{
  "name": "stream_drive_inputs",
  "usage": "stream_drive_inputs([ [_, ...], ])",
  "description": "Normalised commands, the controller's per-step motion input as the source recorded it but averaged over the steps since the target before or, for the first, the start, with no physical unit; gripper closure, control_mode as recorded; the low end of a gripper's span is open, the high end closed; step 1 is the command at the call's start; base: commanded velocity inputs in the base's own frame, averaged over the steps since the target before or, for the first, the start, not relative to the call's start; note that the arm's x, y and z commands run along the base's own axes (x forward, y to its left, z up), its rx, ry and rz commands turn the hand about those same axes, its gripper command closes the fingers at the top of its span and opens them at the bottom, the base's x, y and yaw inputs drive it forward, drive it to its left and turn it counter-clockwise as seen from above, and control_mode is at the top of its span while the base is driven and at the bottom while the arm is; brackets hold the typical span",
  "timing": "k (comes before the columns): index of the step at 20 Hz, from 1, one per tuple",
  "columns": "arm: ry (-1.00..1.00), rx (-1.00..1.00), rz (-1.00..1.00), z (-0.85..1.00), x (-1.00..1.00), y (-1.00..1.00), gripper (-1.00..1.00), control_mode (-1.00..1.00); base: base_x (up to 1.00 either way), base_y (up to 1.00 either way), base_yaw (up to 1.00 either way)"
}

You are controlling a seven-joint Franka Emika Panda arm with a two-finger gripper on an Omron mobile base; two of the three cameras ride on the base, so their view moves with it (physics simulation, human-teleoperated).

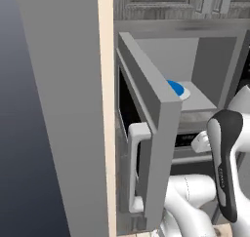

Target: Pick the marshmallow from the counter and place it in the microwave.

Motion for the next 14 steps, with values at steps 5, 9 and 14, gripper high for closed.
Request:
stream_drive_inputs([
  [5,0.00,0.00,0.00,0.00,0.00,0.00,1.00,1.00,0.14,-0.21,0.01],
  [9,0.00,0.00,0.00,0.00,0.00,0.00,1.00,1.00,0.24,-0.41,0.05],
  [14,0.00,0.00,0.00,0.00,0.00,0.00,1.00,1.00,0.16,-0.97,0.12],
])
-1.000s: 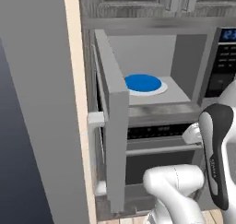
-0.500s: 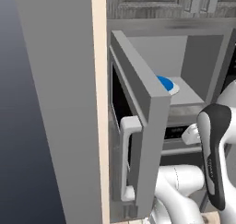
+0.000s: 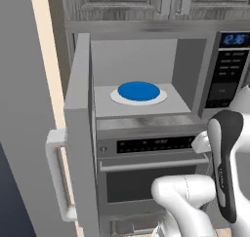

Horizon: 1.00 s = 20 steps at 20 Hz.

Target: Pick the marshmallow from the counter and place it in the microwave.

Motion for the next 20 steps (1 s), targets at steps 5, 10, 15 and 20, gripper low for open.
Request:
stream_drive_inputs([
  [5,0.00,0.00,0.00,0.00,0.00,0.00,1.00,1.00,0.32,-0.17,0.04],
  [10,0.00,0.00,0.00,0.00,0.00,0.00,1.00,1.00,0.63,0.50,0.09],
  [15,0.00,0.00,0.00,0.00,0.00,0.00,1.00,1.00,0.11,0.21,0.03],
  [20,-0.06,-0.01,0.01,0.11,0.00,0.11,1.00,-1.00,-0.07,0.06,0.02],
])
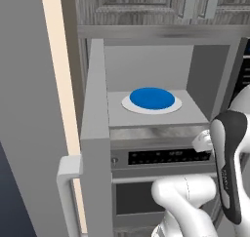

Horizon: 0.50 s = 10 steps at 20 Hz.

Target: Pick the marshmallow from the counter and place it in the microwave.

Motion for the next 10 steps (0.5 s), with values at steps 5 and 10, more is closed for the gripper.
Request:
stream_drive_inputs([
  [5,-0.24,-0.03,0.00,0.52,0.61,0.47,1.00,-1.00,0.00,0.00,0.00],
  [10,-0.28,-0.07,0.08,0.43,0.60,0.06,1.00,-1.00,0.00,0.00,0.00],
])
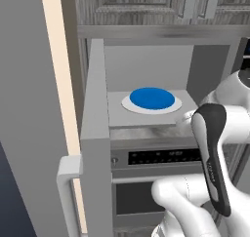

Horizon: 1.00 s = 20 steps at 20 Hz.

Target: Pick the marshmallow from the counter and place it in the microwave.

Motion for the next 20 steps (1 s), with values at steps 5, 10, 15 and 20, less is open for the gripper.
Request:
stream_drive_inputs([
  [5,-0.31,-0.17,0.12,0.07,0.62,0.02,1.00,-1.00,0.00,0.00,0.00],
  [10,-0.23,-0.17,0.25,-0.03,0.66,0.09,1.00,-1.00,0.00,0.00,0.00],
  [15,-0.05,-0.02,0.14,0.13,0.79,0.00,1.00,-1.00,0.00,0.00,0.00],
  [20,0.04,-0.02,0.00,0.00,1.00,0.38,1.00,-1.00,0.00,0.00,0.00],
])
